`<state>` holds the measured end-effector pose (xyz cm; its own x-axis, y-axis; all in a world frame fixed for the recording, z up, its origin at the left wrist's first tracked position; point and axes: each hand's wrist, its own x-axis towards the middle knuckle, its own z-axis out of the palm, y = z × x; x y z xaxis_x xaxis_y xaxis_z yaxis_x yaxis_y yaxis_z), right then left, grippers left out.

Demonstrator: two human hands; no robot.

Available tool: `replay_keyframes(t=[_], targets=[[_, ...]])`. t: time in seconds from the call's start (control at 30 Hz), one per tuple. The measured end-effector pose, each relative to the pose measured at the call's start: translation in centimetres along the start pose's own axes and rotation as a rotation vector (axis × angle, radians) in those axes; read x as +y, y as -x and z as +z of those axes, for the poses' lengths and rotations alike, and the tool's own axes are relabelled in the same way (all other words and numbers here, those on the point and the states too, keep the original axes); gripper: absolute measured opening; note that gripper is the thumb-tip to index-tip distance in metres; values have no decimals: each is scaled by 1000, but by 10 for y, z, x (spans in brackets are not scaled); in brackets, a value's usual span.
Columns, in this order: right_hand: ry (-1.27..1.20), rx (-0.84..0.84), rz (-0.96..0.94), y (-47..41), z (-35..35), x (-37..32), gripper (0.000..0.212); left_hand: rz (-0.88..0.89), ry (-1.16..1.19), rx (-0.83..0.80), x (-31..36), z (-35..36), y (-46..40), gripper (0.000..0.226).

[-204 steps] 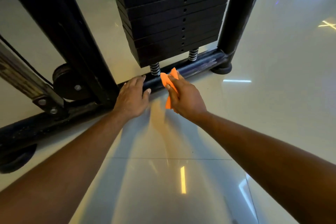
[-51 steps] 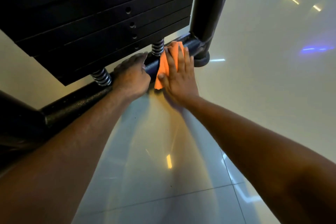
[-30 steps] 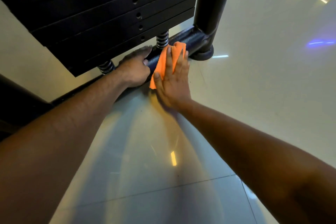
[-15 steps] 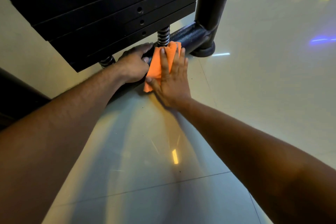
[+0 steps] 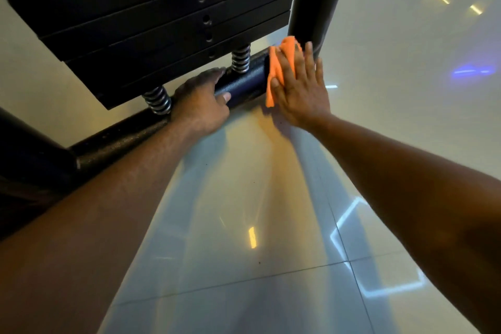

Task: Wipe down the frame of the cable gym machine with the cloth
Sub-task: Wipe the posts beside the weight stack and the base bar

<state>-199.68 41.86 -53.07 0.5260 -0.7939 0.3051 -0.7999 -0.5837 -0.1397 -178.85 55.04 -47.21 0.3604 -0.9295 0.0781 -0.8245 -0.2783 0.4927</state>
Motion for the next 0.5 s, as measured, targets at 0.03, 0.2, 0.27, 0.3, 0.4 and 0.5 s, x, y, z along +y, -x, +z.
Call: replay_keyframes(t=[0.03, 0.2, 0.27, 0.3, 0.4, 0.5], targets=[[0, -5, -1, -3, -3, -1, 73, 23, -39, 25, 1, 3, 1, 58], [87, -33, -209, -12, -17, 15, 69, -16, -329, 61, 19, 27, -4, 62], [145, -44, -187, -19, -26, 26, 72, -76, -346, 73, 26, 35, -6, 66], [159, -35, -175, -21, -28, 24, 72, -95, -340, 78, 29, 38, -8, 67], [118, -2, -265, -20, -19, 7, 68, -104, -347, 111, 28, 42, -8, 69], [52, -43, -285, -25, -25, 18, 70, -84, -394, 152, 26, 46, -6, 70]])
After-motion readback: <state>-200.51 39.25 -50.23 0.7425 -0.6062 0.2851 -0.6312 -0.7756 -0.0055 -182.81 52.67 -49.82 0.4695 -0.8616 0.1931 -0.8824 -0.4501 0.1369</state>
